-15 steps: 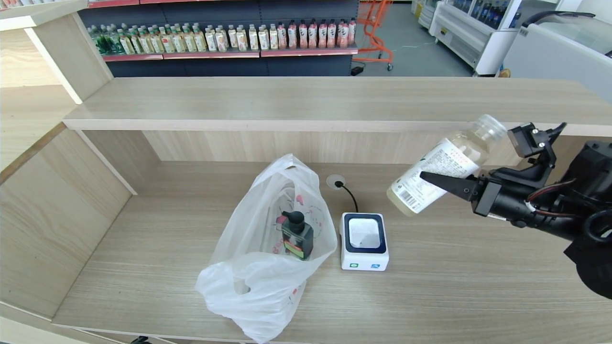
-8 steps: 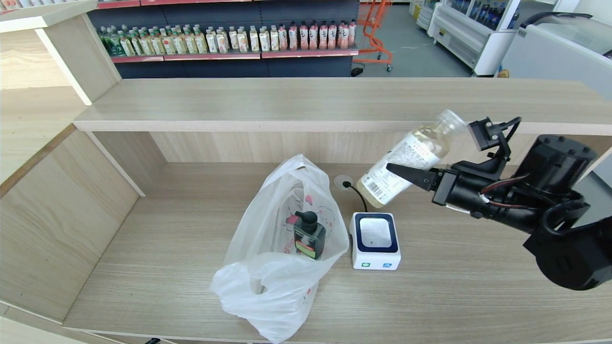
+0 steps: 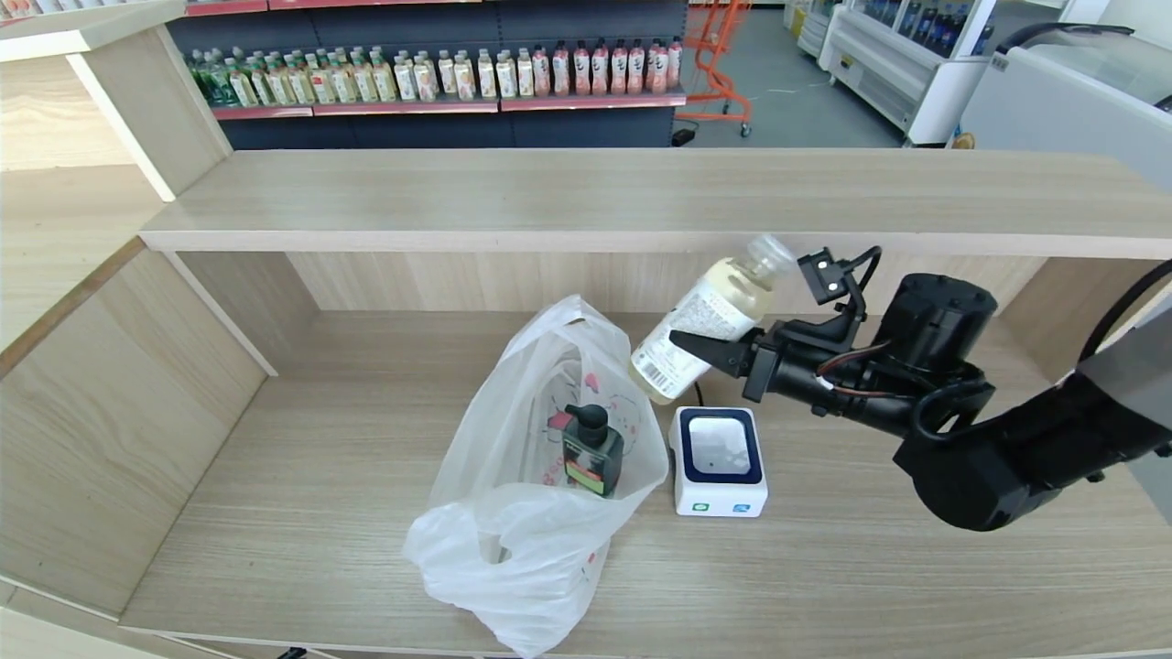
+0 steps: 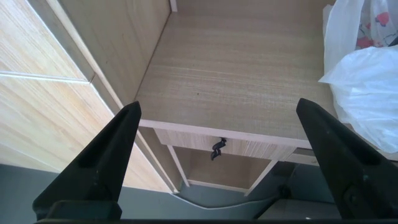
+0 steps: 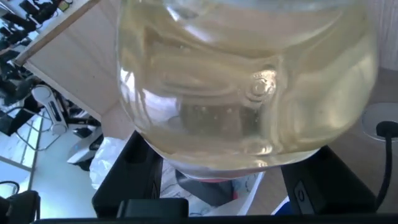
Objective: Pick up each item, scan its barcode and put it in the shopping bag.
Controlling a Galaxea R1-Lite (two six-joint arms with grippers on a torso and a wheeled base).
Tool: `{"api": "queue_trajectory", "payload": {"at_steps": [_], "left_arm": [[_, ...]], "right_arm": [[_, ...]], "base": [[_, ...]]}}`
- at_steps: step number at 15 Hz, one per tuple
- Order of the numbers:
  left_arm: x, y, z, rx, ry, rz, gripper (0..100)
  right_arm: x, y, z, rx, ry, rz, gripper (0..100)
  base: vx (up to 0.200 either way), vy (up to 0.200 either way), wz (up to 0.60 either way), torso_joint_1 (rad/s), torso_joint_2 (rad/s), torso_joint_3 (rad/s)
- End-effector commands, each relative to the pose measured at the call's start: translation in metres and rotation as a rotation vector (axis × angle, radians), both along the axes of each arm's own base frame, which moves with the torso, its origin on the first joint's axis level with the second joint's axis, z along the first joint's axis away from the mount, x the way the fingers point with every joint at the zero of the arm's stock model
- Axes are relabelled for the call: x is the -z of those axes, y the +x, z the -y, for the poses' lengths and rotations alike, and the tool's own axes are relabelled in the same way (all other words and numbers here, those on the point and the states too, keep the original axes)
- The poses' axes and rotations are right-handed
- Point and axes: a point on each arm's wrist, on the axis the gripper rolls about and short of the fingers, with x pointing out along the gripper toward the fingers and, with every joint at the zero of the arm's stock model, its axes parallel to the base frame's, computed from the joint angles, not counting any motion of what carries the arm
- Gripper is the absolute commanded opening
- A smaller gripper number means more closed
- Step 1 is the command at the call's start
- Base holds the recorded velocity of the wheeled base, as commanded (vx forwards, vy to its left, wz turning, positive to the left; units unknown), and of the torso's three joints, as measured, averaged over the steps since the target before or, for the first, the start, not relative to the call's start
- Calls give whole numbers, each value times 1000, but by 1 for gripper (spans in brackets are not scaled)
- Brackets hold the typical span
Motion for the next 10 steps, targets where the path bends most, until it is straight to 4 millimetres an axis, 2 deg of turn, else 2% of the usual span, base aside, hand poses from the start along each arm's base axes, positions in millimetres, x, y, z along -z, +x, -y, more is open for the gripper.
{"api": "queue_trajectory", "payload": {"at_steps": [1,7,10], "left_arm": [[0,0,0,-1,0,0,100],[0,0,0,-1,0,0,100],[0,0,0,-1,0,0,100]], "right_arm": [[20,15,-12,-17,-18,-23,0],[41,31,-38,-52,-70,54,0],[44,43,-46,-55,-76,96,0]], "base": [[0,0,0,0,0,0],[0,0,0,0,0,0],[0,0,0,0,0,0]]}}
